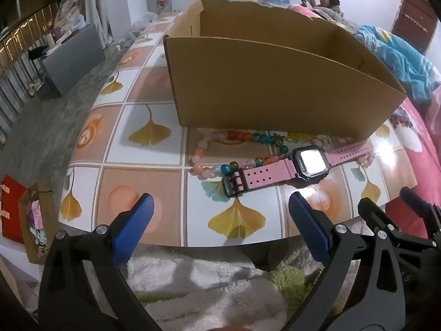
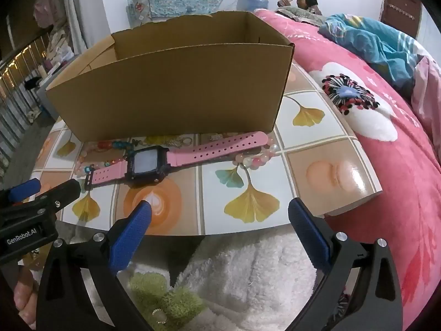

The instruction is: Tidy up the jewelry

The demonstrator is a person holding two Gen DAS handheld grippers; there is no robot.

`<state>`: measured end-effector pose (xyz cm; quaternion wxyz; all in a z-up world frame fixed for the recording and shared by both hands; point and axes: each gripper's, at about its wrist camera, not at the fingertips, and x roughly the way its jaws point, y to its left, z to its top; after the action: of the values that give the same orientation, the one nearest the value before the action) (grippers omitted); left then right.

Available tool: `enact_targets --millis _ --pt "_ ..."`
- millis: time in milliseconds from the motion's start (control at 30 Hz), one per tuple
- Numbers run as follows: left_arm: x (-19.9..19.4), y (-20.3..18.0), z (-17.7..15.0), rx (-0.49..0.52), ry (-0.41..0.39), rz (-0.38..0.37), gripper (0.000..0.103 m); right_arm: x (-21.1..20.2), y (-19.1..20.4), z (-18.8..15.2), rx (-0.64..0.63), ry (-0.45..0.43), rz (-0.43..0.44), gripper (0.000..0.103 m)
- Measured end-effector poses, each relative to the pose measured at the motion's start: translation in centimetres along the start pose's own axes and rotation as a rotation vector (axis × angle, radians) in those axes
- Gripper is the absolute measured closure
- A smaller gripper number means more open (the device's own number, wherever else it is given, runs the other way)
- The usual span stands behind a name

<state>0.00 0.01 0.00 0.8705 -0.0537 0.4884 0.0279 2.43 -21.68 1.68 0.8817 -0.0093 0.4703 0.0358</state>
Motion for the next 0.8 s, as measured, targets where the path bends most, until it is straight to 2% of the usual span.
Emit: enact_targets --millis 800 --pt "-0.38 -0.11 0.11 -0.003 -0.006 0.004 0.008 -0.19 0.10 0.06 -0.007 -0.004 -0.008 0.006"
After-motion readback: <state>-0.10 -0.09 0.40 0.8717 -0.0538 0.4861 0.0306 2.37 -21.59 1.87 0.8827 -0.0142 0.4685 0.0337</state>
